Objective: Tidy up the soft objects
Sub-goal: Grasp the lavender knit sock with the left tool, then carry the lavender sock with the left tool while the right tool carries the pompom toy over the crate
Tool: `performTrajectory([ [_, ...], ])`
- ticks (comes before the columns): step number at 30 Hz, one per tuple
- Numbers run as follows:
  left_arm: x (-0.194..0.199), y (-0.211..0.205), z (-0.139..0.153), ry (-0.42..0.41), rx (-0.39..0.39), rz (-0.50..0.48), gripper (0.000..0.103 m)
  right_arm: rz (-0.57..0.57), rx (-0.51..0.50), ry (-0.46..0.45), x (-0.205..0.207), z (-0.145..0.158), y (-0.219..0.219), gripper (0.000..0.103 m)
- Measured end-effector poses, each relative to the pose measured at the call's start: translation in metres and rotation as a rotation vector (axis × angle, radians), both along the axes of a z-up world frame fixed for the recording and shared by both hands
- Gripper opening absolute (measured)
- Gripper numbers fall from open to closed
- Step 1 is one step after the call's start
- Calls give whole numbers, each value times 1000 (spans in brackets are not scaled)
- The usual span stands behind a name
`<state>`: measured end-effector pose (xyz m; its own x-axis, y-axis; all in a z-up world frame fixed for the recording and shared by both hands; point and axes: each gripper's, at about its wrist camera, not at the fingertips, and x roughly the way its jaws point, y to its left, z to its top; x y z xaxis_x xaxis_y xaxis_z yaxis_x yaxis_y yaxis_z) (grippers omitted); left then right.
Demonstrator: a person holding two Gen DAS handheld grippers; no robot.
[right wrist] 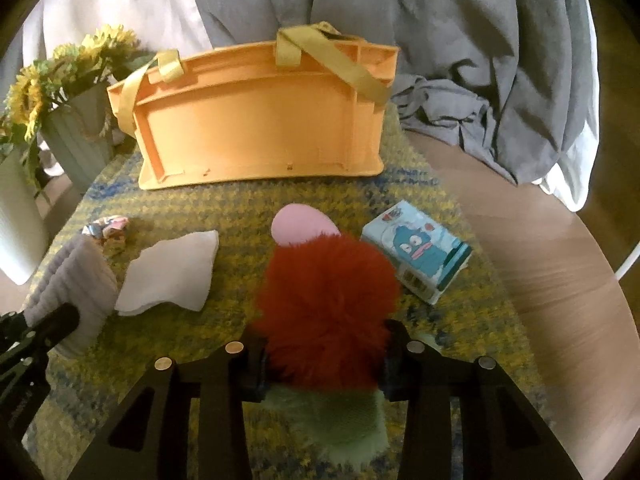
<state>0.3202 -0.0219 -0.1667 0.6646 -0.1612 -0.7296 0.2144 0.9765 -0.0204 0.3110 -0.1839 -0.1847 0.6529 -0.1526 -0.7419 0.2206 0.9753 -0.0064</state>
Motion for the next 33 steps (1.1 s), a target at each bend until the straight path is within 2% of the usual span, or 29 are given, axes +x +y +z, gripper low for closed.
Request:
performTrajectory([
  [18,-25,-7,63,-121,-75,-4,25,22,51,-136,-32,66,-7,40],
  [33,-28,-15,104,-232,-105,-25,25,31,32,-244,-42,107,-9,40],
])
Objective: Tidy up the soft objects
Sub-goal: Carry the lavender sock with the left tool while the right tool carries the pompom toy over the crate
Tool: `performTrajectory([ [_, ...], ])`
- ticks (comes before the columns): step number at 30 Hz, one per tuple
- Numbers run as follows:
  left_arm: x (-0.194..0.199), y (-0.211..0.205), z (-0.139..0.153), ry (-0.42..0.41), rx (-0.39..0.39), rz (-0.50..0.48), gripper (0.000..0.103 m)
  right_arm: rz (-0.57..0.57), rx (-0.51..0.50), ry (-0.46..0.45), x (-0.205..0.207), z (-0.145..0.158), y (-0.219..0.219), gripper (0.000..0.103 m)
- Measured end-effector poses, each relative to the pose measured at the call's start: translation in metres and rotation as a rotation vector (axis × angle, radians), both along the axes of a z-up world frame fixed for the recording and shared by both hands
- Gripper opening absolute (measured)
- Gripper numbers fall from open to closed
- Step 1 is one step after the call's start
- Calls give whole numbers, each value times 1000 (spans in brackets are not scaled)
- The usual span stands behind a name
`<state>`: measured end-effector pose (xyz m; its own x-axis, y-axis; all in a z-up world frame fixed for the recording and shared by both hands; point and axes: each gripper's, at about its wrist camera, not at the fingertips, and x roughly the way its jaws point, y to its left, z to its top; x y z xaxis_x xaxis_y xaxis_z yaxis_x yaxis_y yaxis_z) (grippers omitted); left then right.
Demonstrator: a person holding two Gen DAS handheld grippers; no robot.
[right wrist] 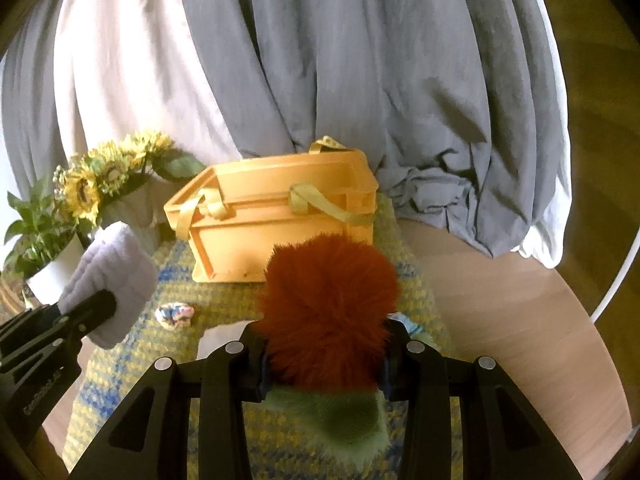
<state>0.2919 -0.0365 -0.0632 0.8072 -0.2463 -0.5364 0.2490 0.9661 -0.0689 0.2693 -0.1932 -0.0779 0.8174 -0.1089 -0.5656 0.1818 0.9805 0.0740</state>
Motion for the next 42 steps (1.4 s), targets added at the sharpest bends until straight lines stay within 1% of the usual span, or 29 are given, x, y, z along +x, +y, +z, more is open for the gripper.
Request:
performTrajectory([
  [12,8,-7,22,-72,-21,3,25,0,-7,-74,7,21,-3,40],
  [23,25,-13,39,-131,-45,5,25,1,-9,-151,22,40,-10,40],
  [33,46,-18,52,-181,-53,5,25,13,-15,-205,41,52,-14,40],
  [42,71,-21,70,-237,-52,8,25,22,4,-234,70,65,-18,40],
])
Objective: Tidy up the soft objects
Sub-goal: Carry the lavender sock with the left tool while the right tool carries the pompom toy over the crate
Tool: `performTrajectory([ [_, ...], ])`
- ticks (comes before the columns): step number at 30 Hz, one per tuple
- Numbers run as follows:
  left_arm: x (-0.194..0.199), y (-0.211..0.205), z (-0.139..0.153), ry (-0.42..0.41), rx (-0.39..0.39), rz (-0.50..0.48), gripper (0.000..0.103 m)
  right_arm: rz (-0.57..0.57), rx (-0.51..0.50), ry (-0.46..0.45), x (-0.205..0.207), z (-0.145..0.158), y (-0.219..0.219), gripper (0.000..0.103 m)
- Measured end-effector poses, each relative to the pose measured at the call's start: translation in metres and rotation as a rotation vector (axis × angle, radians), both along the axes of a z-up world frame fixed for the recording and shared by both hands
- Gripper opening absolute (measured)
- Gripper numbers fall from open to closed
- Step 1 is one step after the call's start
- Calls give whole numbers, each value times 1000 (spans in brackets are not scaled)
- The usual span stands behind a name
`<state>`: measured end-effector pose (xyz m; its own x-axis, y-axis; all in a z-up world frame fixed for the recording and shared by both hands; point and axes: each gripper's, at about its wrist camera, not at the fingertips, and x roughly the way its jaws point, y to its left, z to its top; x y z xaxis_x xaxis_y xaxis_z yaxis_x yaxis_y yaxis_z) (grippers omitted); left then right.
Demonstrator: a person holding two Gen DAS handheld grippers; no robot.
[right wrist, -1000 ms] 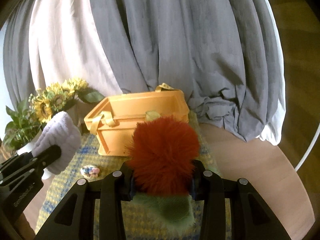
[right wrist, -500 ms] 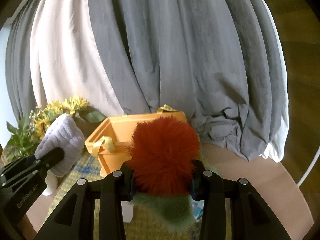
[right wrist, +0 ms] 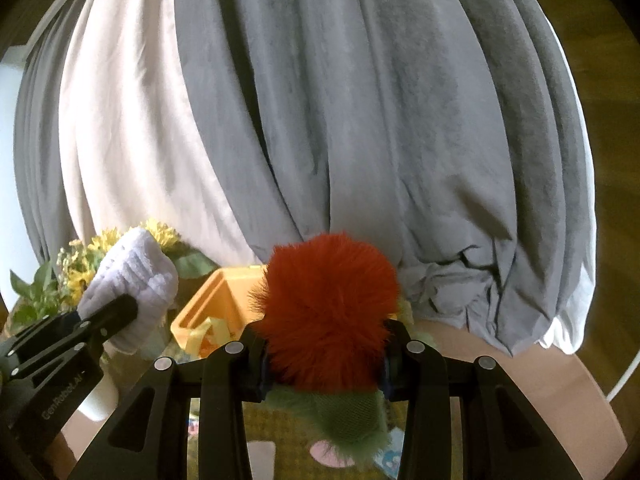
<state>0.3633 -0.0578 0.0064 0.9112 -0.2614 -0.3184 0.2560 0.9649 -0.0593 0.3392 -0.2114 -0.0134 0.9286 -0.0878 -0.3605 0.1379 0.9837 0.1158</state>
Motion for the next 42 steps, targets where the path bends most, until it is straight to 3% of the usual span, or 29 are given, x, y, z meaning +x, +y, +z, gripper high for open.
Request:
performTrajectory([
  [8,23,-3,7,-37,9,2,25,1,-16,-35,22,10,-5,40],
  [18,61,-10,6,-14,14,13,25,16,-32,-52,55,13,-10,40],
  [29,104,-16,-4,49,6,8,25,44,-20,-1,99,2,-16,40],
  [42,144,-30,-25,117,56,1,25,61,-31,95,146,-20,-21,40],
])
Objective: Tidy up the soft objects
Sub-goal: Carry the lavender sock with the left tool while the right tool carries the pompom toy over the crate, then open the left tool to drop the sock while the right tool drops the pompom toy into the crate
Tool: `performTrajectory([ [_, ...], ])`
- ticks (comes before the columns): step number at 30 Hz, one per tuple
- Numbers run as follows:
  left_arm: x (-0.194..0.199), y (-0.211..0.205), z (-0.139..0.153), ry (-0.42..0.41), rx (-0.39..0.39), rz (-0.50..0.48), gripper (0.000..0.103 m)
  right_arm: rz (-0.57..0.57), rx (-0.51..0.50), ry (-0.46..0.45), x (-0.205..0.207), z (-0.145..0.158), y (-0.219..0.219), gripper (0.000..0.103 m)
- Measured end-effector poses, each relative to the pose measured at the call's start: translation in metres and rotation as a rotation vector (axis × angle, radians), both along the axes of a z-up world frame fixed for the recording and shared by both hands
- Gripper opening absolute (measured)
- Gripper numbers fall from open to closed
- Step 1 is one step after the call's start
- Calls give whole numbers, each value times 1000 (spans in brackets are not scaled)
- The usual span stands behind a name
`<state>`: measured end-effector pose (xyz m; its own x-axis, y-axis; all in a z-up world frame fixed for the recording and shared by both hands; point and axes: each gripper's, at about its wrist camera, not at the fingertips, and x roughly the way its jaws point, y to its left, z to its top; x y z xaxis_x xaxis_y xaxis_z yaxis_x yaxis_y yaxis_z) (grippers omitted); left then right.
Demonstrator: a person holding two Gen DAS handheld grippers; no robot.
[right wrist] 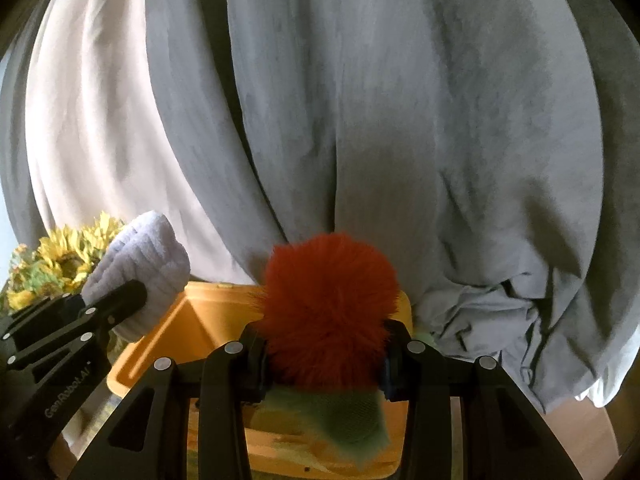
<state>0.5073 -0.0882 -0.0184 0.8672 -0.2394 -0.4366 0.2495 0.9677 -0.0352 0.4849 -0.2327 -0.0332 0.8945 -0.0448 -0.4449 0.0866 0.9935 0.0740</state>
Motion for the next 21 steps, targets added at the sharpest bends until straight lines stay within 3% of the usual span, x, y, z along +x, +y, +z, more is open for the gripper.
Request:
performTrajectory([
  [9,26,-8,-25,97,21,-23,25,20,28,96,24,-21,-6,41],
  [15,38,-15,-42,178,41,-44,31,29,50,158,35,-35,-10,41],
  [18,38,-18,-45,195,39,-55,42,31,76,193,40,-41,-15,50],
  [20,36,-18,-46,185,43,-54,46,35,101,203,40,-43,-18,66],
  [21,35,-18,-46,181,46,-51,52,31,105,202,40,-43,-19,67],
])
